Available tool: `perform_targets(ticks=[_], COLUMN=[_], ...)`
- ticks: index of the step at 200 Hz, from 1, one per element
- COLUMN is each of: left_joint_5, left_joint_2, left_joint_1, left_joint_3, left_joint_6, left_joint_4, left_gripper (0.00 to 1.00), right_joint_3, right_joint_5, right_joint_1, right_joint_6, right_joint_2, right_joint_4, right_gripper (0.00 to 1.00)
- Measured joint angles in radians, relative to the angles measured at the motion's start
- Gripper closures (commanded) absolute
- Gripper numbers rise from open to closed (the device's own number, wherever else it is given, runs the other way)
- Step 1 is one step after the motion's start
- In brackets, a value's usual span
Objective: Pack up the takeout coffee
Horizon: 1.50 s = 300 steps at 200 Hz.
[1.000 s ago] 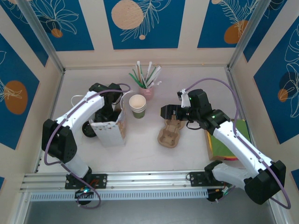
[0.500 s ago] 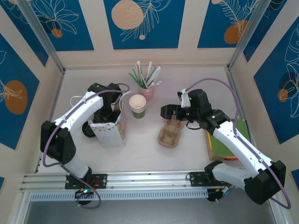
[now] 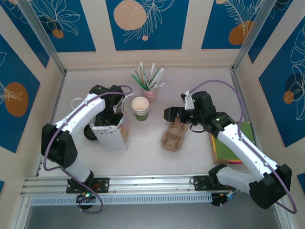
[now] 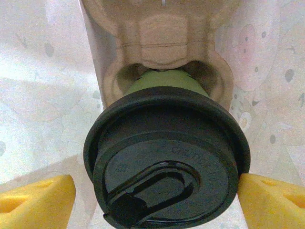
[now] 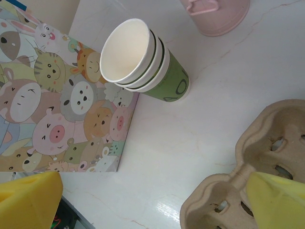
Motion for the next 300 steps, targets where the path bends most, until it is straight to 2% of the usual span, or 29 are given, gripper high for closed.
perform_targets(ticks=[300], left_joint_5=[0.001], left_joint_2=[-0.023], left_joint_1=[0.000], left_joint_3=[0.024], left_joint_6=[0.000], left_joint_4=[-0.033], left_gripper=[0.12], right_joint_3=[0.000], right_joint_5=[0.000], right_joint_1=[0.000], right_joint_6=[0.001], right_joint_2=[0.000], right_joint_4=[0.000], right_gripper=[0.01])
